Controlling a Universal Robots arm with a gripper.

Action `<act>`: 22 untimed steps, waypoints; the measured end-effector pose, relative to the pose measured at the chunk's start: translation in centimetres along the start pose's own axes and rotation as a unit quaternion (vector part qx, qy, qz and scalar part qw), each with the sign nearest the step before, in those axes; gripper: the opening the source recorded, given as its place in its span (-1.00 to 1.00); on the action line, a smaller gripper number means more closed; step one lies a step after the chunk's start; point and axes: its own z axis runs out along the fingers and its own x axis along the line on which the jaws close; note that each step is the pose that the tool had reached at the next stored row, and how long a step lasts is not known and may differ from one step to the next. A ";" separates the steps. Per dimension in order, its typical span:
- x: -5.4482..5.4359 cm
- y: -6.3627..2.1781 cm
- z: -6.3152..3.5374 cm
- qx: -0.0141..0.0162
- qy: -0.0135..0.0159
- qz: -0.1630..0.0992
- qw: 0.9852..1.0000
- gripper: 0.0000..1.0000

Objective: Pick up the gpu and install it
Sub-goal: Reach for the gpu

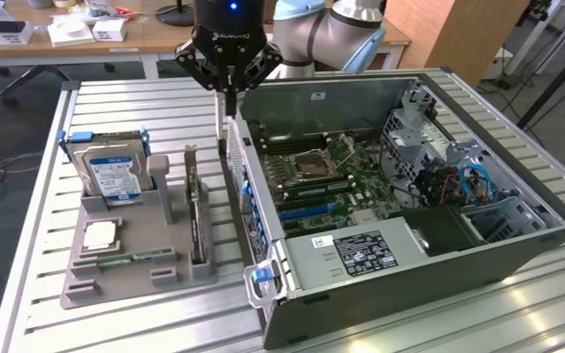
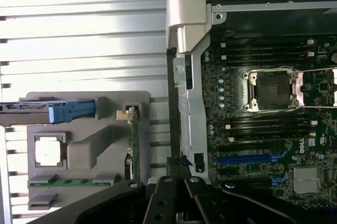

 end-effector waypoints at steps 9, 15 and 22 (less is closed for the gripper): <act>1.8 -0.12 0.10 0.000 0.004 0.000 1.000 -0.80; 2.6 -0.18 0.18 0.001 0.008 0.000 1.000 -0.80; 3.8 -0.28 0.30 0.001 0.013 0.001 1.000 -0.80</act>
